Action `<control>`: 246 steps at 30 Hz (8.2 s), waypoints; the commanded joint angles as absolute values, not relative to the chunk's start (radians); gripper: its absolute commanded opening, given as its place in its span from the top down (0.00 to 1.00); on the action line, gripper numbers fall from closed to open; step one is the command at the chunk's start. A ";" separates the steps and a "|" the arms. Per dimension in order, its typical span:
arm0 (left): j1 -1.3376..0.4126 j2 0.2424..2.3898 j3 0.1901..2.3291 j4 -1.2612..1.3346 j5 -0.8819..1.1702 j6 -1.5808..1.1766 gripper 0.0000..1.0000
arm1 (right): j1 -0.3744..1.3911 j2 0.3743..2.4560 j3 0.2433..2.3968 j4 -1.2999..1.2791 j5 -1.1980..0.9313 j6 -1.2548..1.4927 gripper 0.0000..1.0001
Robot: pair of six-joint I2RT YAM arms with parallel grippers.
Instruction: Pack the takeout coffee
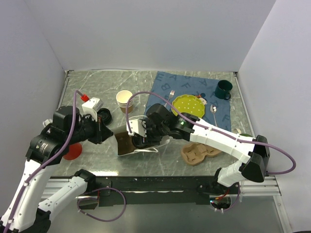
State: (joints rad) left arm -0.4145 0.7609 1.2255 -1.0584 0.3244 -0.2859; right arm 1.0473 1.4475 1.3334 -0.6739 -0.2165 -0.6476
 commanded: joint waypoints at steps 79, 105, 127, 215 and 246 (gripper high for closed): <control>-0.413 0.772 1.198 -0.937 0.347 -0.256 0.99 | 1.017 1.465 1.167 -0.440 0.018 -0.643 0.55; -0.413 0.830 1.247 -0.959 0.322 -0.325 0.89 | 1.015 1.419 1.289 -0.558 -0.113 -0.614 0.54; -0.413 0.917 1.308 -0.911 0.250 -0.328 0.72 | 1.011 1.470 1.446 -0.624 -0.127 -0.661 0.58; -0.413 0.896 1.506 -1.256 -0.636 -0.921 0.06 | 0.971 0.971 1.590 -0.855 0.086 0.397 0.00; -0.003 1.210 1.244 -1.120 -0.884 -0.893 0.46 | 0.973 0.709 1.422 -0.963 0.034 0.301 0.00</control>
